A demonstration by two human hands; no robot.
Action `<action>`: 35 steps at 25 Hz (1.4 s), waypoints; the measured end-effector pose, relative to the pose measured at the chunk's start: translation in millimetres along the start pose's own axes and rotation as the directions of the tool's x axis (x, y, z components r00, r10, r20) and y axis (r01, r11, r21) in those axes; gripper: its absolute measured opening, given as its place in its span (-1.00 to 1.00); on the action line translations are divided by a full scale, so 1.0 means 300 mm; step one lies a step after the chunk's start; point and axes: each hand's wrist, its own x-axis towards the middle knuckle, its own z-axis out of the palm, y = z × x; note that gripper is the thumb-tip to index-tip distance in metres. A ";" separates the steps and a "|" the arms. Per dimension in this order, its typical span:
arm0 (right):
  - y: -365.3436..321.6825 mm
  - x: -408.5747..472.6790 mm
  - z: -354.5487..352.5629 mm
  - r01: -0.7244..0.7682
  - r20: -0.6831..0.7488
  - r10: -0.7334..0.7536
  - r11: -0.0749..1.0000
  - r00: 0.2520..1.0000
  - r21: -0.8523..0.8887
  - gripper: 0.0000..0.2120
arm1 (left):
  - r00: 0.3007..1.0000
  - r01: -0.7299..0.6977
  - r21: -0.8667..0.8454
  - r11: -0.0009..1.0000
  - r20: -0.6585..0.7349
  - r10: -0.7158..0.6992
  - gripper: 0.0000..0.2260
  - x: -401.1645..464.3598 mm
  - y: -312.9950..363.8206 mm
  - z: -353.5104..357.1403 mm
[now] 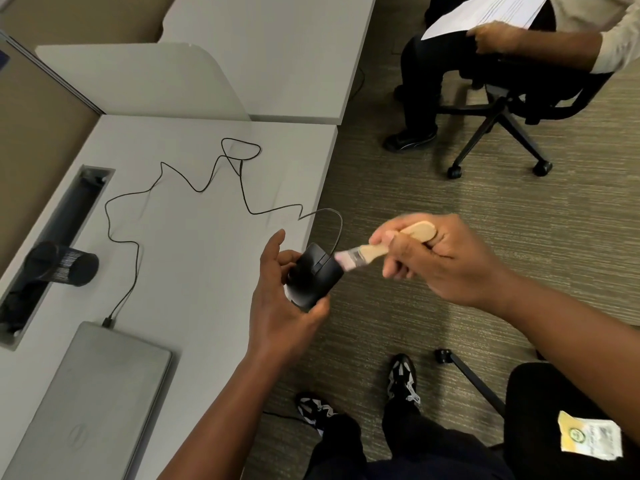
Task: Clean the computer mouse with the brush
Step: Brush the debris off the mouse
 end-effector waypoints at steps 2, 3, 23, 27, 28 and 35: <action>-0.004 0.025 0.013 0.033 -0.072 -0.028 0.997 0.997 0.066 -0.74 | 1.000 -0.011 0.013 1.000 0.016 0.011 0.07 -0.007 0.008 0.005; -0.007 0.034 0.024 0.019 -0.066 -0.014 0.997 0.998 0.076 -0.73 | 1.000 -0.017 0.015 1.000 0.022 0.016 0.07 -0.011 0.011 0.007; -0.031 0.015 0.038 0.020 0.029 -0.016 0.992 0.999 -0.122 -0.67 | 1.000 0.010 0.053 0.999 0.016 -0.011 0.06 -0.007 0.008 -0.006; -0.027 -0.018 0.006 -0.081 0.165 0.106 0.985 0.981 -0.151 -0.75 | 1.000 0.023 0.046 0.999 0.013 -0.024 0.04 -0.012 0.000 -0.008; -0.031 -0.022 0.002 -0.101 0.172 0.121 0.987 0.978 -0.125 -0.76 | 1.000 0.021 0.049 0.999 0.013 -0.022 0.04 -0.012 0.002 -0.008; -0.014 0.026 0.078 -0.122 0.075 0.112 0.980 0.991 0.159 -0.71 | 0.999 -0.015 0.031 0.999 0.045 0.014 0.08 -0.018 0.029 0.002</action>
